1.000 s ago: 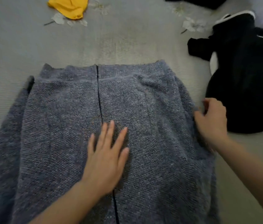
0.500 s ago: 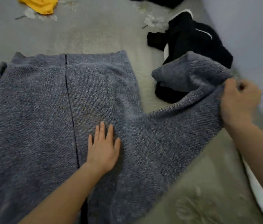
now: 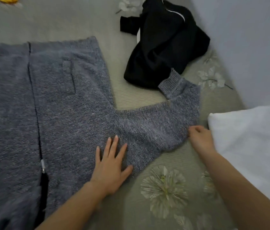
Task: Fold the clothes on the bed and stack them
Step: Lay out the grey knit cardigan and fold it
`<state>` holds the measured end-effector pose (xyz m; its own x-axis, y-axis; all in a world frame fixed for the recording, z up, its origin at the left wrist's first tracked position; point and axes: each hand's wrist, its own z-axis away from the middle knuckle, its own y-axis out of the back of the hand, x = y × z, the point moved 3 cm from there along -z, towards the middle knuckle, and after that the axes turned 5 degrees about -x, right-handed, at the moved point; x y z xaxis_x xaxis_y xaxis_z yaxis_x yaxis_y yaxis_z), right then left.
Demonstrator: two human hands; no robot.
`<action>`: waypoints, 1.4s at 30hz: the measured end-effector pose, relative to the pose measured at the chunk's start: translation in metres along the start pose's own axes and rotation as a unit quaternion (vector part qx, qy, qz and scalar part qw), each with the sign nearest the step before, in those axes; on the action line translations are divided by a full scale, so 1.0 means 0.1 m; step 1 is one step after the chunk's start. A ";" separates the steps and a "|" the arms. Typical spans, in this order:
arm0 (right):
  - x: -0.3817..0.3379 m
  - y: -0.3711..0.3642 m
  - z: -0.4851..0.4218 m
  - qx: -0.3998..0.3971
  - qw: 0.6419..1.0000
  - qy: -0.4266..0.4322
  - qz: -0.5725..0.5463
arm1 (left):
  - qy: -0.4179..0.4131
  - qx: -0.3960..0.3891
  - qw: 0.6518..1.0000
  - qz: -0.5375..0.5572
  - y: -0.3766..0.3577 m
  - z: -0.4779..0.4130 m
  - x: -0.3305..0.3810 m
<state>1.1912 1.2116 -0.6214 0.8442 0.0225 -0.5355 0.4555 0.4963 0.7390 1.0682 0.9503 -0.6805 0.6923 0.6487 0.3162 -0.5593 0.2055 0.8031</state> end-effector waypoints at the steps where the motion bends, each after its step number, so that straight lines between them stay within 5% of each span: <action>1: 0.07 0.03 -0.06 0.040 0.998 -0.026 -0.028 | -0.009 0.000 1.000 -0.008 0.02 -0.03 0.05; 5: 0.25 -0.02 -0.26 -0.002 0.970 -0.130 -0.206 | -0.020 -0.039 0.997 -0.057 0.01 -0.18 0.34; 8: 0.18 -0.09 -0.39 -0.120 0.891 -0.200 -0.389 | 0.012 -0.031 0.998 -0.055 0.06 -0.26 0.49; 10: 0.01 -0.09 -0.49 -0.132 0.852 -0.184 -0.472 | 0.020 -0.020 0.999 -0.033 0.15 -0.31 0.50; 11: -0.09 -0.06 -0.54 -0.104 0.861 -0.144 -0.476 | 0.017 -0.019 0.999 -0.027 0.20 -0.32 0.49; 14: -0.44 0.03 -0.54 -0.008 0.963 0.105 -0.247 | 0.011 -0.033 0.999 0.002 0.28 -0.33 0.42; 15: -0.55 -0.01 -0.47 -0.018 0.970 0.203 -0.128 | 0.014 -0.035 0.999 0.020 0.31 -0.33 0.40; 18: -0.68 -0.34 -0.21 -0.189 0.897 0.358 0.176 | 0.028 -0.026 0.998 0.055 0.38 -0.34 0.35; 19: -0.63 -0.44 -0.17 -0.252 0.877 0.350 0.212 | 0.028 -0.024 0.998 0.055 0.39 -0.35 0.35; 21: -0.58 -0.49 -0.18 -0.316 0.909 0.259 0.079 | 0.024 -0.028 0.998 0.056 0.39 -0.35 0.34; 24: -0.56 -0.47 -0.41 -0.208 0.963 0.129 -0.112 | 0.027 -0.039 0.997 0.065 0.37 -0.34 0.33; 31: -1.01 -0.95 -0.30 -0.231 0.962 0.143 0.001 | 0.036 -0.048 0.997 0.047 0.35 -0.36 0.39; 34: -1.13 -0.86 -0.35 -0.265 0.954 0.061 -0.124 | 0.051 -0.055 0.995 0.064 0.34 -0.36 0.42; 38: -1.12 -0.13 -0.63 -0.149 0.937 0.043 -0.313 | 0.066 -0.113 0.991 0.004 0.21 -0.32 0.66; 42: -0.73 0.66 -0.89 -0.004 0.941 0.015 -0.337 | 0.108 -0.150 0.977 -0.106 0.17 -0.34 0.94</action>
<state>1.1347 1.3201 -0.5702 0.3559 -0.2756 -0.8930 0.8829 0.4124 0.2246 1.1084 1.0401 -0.6546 0.7131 0.7008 0.0187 -0.5444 0.5367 0.6447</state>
